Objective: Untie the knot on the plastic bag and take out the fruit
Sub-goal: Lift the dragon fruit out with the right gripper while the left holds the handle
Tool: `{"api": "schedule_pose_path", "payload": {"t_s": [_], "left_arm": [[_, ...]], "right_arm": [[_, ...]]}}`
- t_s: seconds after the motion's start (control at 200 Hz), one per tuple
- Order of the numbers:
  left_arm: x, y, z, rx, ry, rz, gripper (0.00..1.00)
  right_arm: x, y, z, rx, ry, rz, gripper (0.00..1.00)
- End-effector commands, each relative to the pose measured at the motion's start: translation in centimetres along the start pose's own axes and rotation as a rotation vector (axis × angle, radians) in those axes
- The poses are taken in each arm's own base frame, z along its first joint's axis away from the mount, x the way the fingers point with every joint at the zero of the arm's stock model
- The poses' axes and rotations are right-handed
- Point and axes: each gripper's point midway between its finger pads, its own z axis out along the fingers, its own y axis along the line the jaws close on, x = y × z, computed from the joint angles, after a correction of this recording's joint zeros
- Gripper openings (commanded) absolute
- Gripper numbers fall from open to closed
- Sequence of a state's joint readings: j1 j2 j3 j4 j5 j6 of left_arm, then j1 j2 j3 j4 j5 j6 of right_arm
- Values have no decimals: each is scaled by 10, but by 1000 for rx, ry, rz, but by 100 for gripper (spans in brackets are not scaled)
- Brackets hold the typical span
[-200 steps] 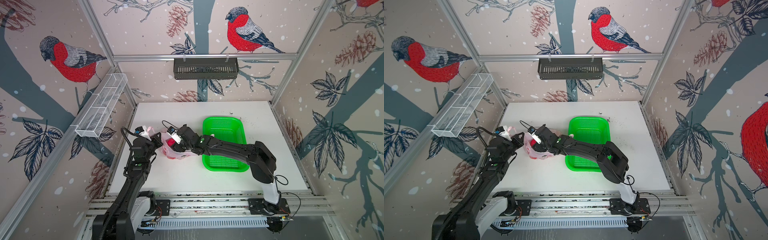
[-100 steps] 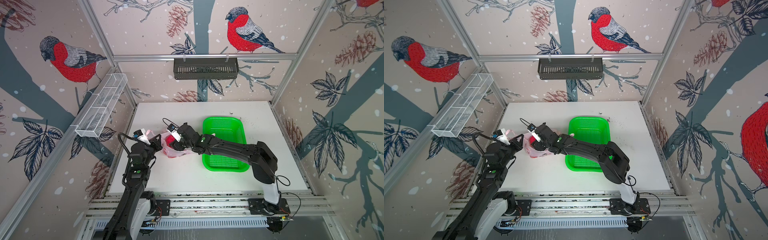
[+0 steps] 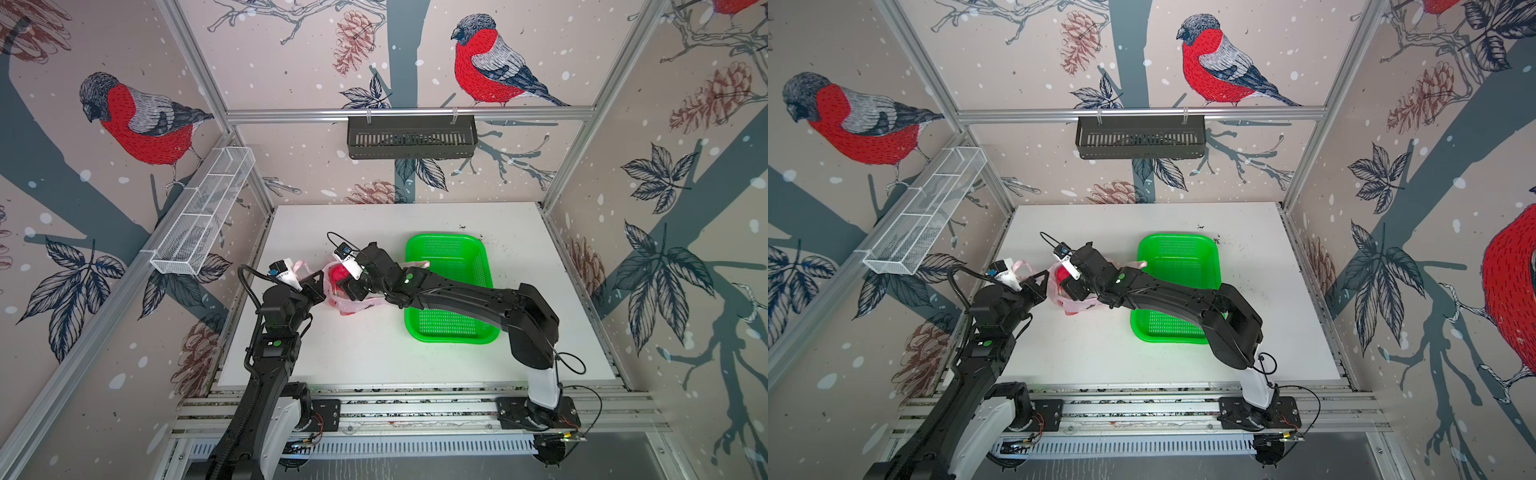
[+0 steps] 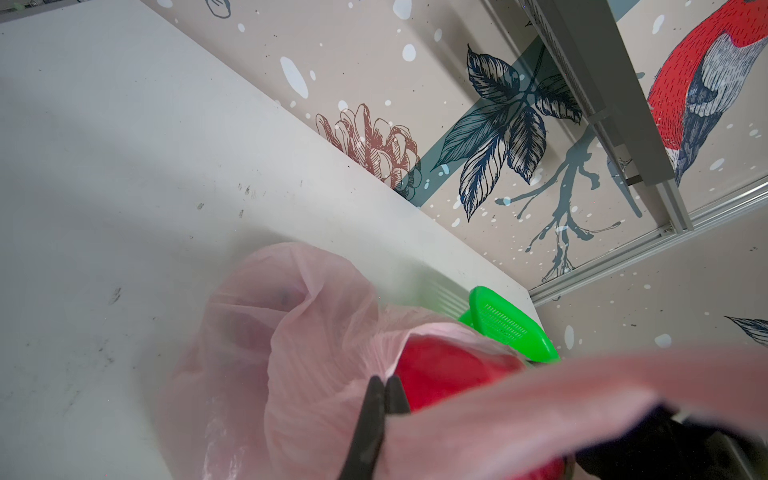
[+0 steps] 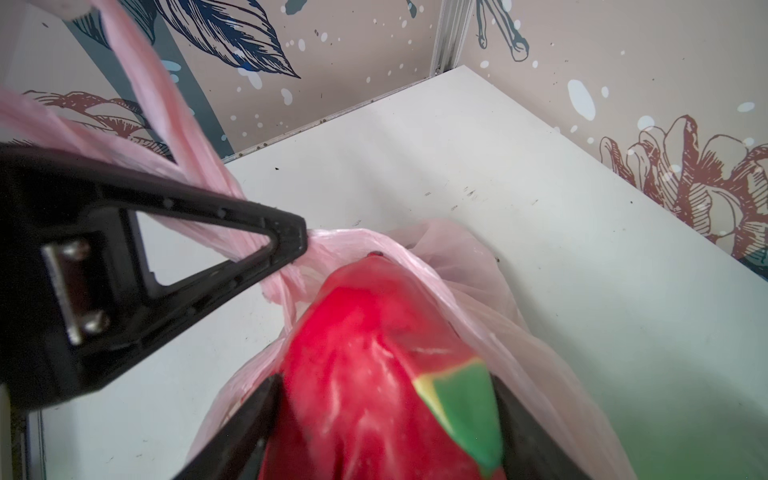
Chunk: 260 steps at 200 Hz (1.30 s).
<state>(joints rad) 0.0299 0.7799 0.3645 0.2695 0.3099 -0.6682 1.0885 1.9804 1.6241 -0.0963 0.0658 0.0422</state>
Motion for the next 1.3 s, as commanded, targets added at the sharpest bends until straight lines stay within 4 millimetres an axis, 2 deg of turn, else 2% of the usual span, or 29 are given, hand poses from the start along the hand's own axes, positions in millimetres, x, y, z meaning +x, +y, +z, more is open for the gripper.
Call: {"api": "schedule_pose_path", "payload": {"t_s": [0.0, 0.33, 0.49, 0.821, 1.296], "left_arm": [[-15, -5, 5, 2, -41, 41, 0], [-30, -8, 20, -1, -56, 46, 0], [-22, -3, 23, -9, -28, 33, 0], [-2, 2, 13, 8, 4, -5, 0], [11, 3, -5, 20, 2, -47, 0]], "right_arm": [[-27, 1, -10, 10, -95, -14, 13], [-29, 2, -18, 17, -103, -18, 12], [-36, 0, -24, 32, -128, -23, 12], [-55, -5, -27, 62, -186, -12, 12], [-79, -15, -19, 108, -263, 29, 11]]}}
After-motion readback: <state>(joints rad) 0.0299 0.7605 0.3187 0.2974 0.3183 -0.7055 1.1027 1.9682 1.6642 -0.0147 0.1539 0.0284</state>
